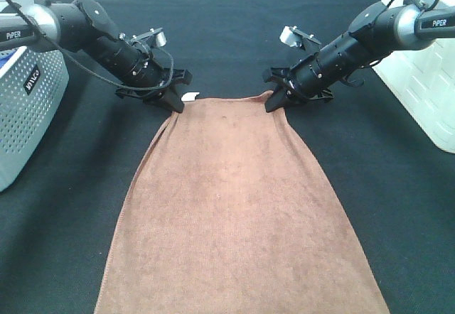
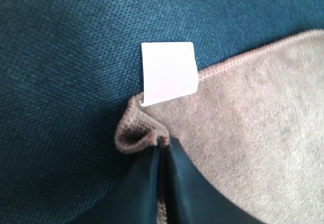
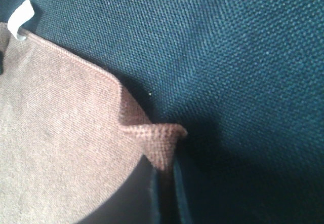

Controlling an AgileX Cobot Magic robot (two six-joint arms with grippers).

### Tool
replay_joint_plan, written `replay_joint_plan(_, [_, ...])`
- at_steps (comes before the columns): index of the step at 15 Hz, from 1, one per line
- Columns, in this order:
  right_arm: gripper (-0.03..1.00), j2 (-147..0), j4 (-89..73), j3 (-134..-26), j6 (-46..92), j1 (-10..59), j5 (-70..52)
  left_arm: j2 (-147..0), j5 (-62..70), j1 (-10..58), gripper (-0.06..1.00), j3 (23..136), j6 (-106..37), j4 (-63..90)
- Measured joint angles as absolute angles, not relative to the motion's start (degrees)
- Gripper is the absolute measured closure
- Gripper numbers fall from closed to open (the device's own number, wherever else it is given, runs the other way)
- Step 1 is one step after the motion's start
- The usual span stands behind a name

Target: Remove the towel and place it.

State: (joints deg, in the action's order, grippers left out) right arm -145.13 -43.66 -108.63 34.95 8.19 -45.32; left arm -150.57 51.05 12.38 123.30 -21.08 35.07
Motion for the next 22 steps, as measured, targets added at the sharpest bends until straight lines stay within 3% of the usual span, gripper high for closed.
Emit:
replay_joint_plan(5, [0.97, -145.36, -44.0, -109.49, 34.95, 8.59, -43.72, -150.63, 52.77, 12.55, 0.93, 125.59, -21.31, 32.6])
replay_joint_plan(11, [0.97, -147.48, -38.33, -122.15, 35.01, 9.05, -40.51, -151.2, 53.74, 12.55, 0.94, 137.28, -21.31, 27.96])
replay_joint_plan(22, [0.97, -147.94, -35.87, -124.79, 35.24, 9.05, -20.63, -152.75, 31.17, 13.12, 0.94, 137.74, -21.31, 26.3])
